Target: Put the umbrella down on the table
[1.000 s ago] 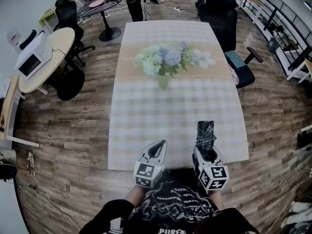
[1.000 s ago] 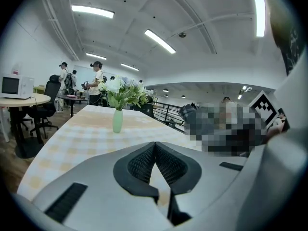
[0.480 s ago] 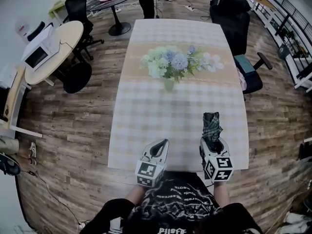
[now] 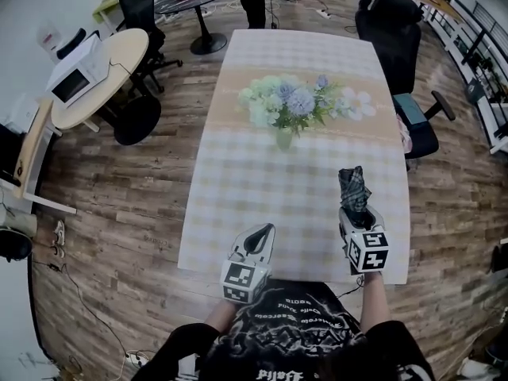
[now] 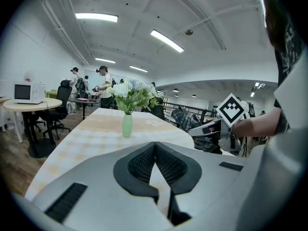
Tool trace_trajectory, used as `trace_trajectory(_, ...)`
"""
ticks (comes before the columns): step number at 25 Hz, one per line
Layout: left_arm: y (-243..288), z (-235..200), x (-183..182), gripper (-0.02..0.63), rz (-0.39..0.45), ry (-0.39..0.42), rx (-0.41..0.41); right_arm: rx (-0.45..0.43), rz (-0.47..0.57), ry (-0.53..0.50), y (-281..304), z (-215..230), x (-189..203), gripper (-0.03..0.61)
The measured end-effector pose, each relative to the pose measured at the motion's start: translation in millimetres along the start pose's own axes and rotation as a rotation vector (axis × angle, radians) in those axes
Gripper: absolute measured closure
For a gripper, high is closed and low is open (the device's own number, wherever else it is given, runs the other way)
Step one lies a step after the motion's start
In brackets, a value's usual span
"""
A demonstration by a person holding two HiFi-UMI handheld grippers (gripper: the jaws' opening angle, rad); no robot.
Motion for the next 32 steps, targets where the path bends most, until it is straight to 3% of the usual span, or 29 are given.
trace_trajectory(22, 2, 4, 6, 0.594, -0.046, 0.000, -0.111, -0.146, -0.328, -0.222, 115, 50, 11, 0.357)
trace_trajectory(32, -8, 3, 9, 0.594, -0.044, -0.025, -0.181, -0.150, -0.424, -0.268, 135, 54, 23, 0.353)
Point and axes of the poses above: the fingertips, and each gripper's own axes: y forward along the fingers, z to its right, x out of its underside, the point moved 9 cm from there along -y, backward along the fingers, and after that the axes turned 8 degrees about -y, right-handed, at the moved point
